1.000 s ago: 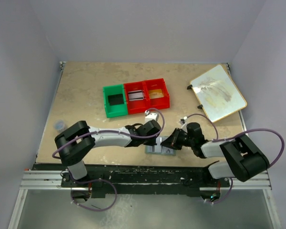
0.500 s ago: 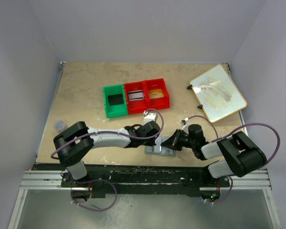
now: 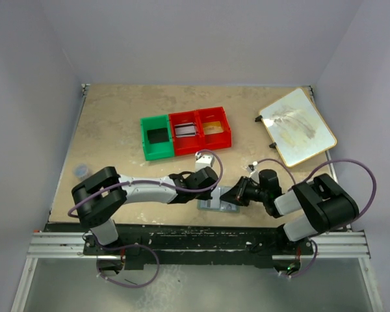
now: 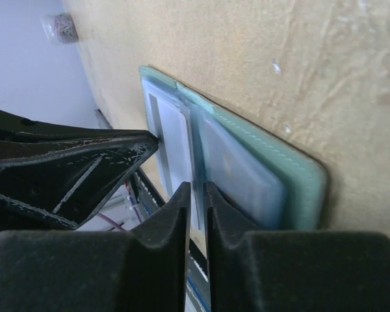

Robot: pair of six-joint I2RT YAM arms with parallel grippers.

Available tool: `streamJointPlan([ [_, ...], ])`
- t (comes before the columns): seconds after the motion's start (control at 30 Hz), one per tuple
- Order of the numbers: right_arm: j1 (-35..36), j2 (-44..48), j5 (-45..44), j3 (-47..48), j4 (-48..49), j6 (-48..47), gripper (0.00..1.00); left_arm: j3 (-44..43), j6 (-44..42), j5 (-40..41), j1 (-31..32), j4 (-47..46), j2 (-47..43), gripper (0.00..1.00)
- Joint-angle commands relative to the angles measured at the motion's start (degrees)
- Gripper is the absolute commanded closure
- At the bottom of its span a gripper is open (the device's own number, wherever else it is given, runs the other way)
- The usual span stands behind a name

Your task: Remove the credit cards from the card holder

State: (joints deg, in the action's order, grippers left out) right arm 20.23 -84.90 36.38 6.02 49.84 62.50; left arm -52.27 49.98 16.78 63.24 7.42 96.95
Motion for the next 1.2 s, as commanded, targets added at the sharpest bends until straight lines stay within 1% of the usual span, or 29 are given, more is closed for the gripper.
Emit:
streamJointPlan([
  [0.0, 0.34, -2.58, 0.36, 2.23, 2.8, -1.2, 0.79, 1.96, -0.19, 1.16, 0.48, 4.84, -0.09, 1.0],
  [0.1, 0.32, -3.45, -0.36, 2.5, 1.98, -1.96, 0.75, 1.88, -0.34, 1.13, 0.48, 4.76, -0.57, 1.0],
  [0.2, 0.65, -5.19, 0.96, 3.24, 4.32, -1.9, 0.75, 1.75, -0.28, 0.58, 0.54, 4.46, -0.16, 1.0],
  [0.3, 0.95, -7.43, 1.06, 3.37, 6.9, -1.28, 0.81, 1.99, -0.15, 0.36, 0.57, 4.09, -0.12, 1.0],
  [0.37, 0.95, -8.55, 2.27, 2.47, 11.04, -0.27, 0.93, 1.74, -0.29, 0.64, 0.57, 4.52, -0.18, 1.0],
  [0.43, 0.9, -8.86, 4.15, 0.61, 14.51, 1.95, 1.0, 1.68, -0.32, 1.09, 0.57, 5.13, -0.17, 1.0],
  [0.5, 0.13, -8.77, 4.59, -1.46, 17.62, 2.79, 1.0, 1.86, -0.27, 1.74, 0.57, 5.53, -0.19, 1.0],
  [0.73, -3.03, -6.59, 6.01, -3.82, 16.06, 1.06, 1.0, 4.24, -0.04, 3.33, 0.57, 5.5, -0.68, 1.0],
  [0.8, -3.22, -5.13, 5.88, -3.55, 13.48, 0.33, 1.0, 4.67, -0.18, 3.27, 0.57, 5.43, -0.72, 1.0],
  [0.9, -3.21, -1.83, 5.55, -2.0, 5.65, -2.55, 1.0, 5.11, -0.53, 2.25, 0.86, 4.18, -0.82, 1.0],
  [1.1, -3.33, 10.94, -2.38, 1.39, -16.84, -8.04, 1.0, 3.82, -0.69, 3.32, 1.97, 4.14, -0.74, 1.0],
  [1.17, -3.6, 14.58, -3.77, 0.82, -19.13, -8.3, 1.0, 3.57, -0.6, 3.68, 1.97, 4.45, -0.29, 1.0],
])
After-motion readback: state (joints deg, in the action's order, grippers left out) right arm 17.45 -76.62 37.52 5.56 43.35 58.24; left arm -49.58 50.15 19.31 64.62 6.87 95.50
